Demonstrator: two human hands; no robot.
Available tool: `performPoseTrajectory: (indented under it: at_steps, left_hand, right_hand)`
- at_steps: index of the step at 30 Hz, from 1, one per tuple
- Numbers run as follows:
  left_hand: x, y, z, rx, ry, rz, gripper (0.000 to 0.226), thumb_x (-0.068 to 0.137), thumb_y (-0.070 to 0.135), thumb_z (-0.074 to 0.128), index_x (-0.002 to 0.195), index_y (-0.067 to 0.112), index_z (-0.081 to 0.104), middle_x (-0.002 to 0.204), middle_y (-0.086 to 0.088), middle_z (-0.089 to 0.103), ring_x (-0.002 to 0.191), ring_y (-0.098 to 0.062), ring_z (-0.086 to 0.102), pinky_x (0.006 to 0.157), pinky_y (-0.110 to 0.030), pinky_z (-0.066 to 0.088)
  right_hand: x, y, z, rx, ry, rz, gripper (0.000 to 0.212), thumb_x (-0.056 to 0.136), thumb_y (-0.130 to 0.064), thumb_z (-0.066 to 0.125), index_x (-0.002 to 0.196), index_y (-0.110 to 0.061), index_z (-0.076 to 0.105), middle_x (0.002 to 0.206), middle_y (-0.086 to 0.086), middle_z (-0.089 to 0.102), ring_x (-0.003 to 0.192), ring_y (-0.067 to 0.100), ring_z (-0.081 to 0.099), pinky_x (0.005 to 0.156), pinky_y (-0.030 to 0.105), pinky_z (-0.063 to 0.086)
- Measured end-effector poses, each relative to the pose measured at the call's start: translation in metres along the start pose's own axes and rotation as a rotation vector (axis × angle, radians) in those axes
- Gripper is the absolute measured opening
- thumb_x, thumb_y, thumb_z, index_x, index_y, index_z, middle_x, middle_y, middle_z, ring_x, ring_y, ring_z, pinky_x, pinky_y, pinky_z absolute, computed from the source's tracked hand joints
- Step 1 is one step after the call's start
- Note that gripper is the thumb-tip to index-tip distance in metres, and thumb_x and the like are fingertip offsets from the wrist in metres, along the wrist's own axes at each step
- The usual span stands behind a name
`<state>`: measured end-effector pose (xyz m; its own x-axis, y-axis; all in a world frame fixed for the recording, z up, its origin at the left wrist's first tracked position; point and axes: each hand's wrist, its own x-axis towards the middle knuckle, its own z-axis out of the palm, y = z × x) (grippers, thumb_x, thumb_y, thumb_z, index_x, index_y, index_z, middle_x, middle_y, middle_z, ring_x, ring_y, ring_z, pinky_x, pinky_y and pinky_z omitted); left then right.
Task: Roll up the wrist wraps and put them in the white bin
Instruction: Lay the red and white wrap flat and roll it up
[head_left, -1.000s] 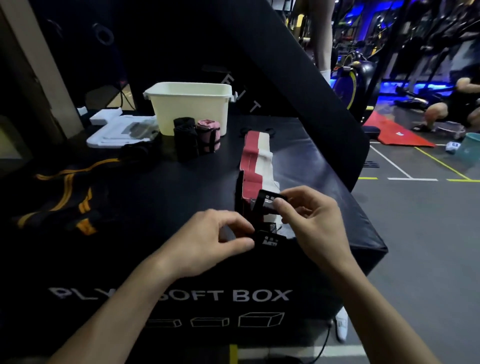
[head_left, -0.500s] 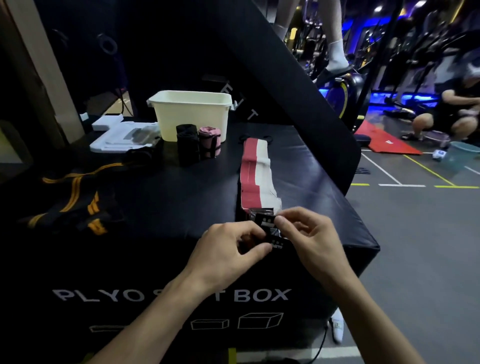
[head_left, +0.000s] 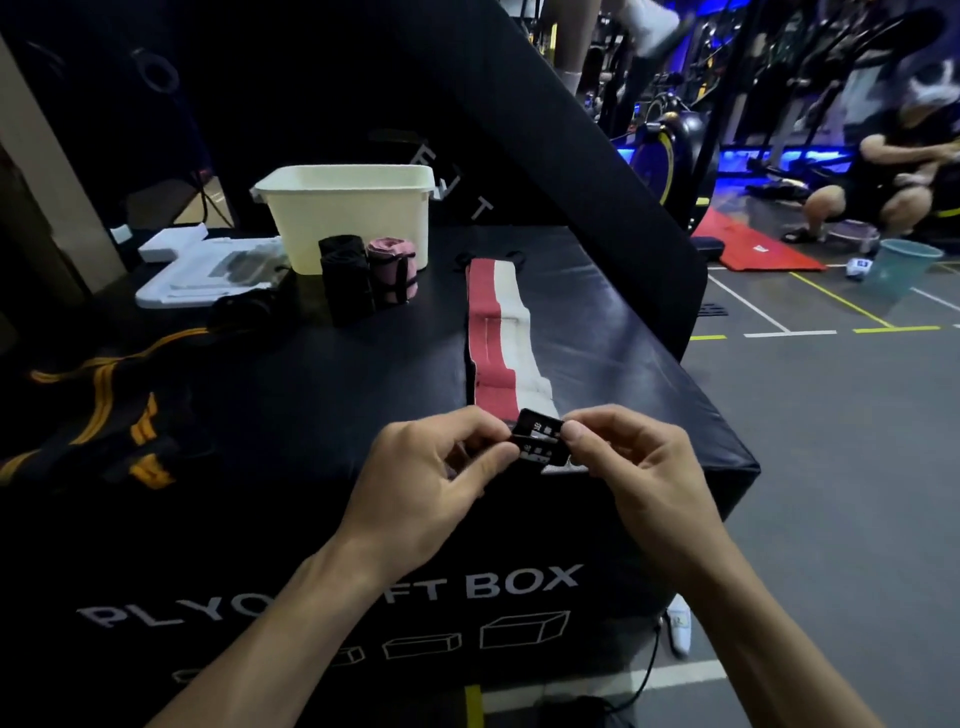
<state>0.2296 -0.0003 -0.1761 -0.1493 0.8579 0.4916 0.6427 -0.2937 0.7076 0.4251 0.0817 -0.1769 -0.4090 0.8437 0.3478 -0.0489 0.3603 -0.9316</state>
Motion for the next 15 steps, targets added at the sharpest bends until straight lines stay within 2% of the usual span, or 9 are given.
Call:
performPoseTrajectory:
  at_steps: [5,7,10,12,15]
  left_hand:
    - [0.0,-0.004,0.002,0.061,0.069,0.047,0.006,0.09,0.035,0.077,0.091,0.03,0.074,0.073,0.017,0.07,0.062,-0.007,0.068,0.059,-0.034,0.056]
    - [0.0,-0.005,0.005,0.081,0.105,0.045,0.012,0.088,0.041,0.074,0.091,0.029,0.074,0.072,0.017,0.07,0.062,-0.005,0.067,0.06,-0.033,0.055]
    - [-0.002,-0.006,0.011,0.134,0.143,0.05,0.02,0.088,0.05,0.069,0.092,0.03,0.073,0.075,0.017,0.072,0.065,-0.002,0.068,0.061,-0.032,0.056]
    - [-0.005,-0.006,0.014,0.164,0.158,0.055,0.024,0.089,0.053,0.066,0.092,0.03,0.071,0.075,0.017,0.072,0.065,-0.001,0.067,0.06,-0.033,0.056]
    - [-0.008,-0.005,0.014,0.221,0.177,0.075,0.025,0.089,0.054,0.068,0.09,0.029,0.064,0.074,0.018,0.069,0.063,-0.002,0.065,0.057,-0.033,0.054]
  right_hand:
    - [0.001,0.004,0.001,-0.136,-0.036,-0.059,0.014,0.097,-0.017,0.067,0.092,-0.023,0.078,0.08,-0.003,0.075,0.071,0.008,0.064,0.068,0.028,0.05]
    - [0.002,0.006,-0.001,-0.253,-0.051,-0.106,0.011,0.097,-0.022,0.068,0.096,-0.025,0.078,0.08,-0.009,0.074,0.067,0.005,0.062,0.065,0.025,0.048]
    - [0.0,0.007,-0.001,-0.483,-0.083,-0.232,0.014,0.091,-0.028,0.077,0.104,-0.026,0.076,0.087,-0.018,0.072,0.076,0.005,0.065,0.069,0.017,0.047]
    - [0.0,0.01,0.001,-0.61,-0.095,-0.324,0.02,0.088,-0.029,0.078,0.107,-0.025,0.073,0.092,-0.017,0.07,0.079,0.006,0.063,0.071,0.021,0.049]
    - [0.001,0.012,0.002,-0.682,-0.058,-0.391,0.018,0.085,-0.03,0.074,0.102,-0.027,0.072,0.091,-0.016,0.069,0.079,0.006,0.061,0.068,0.03,0.054]
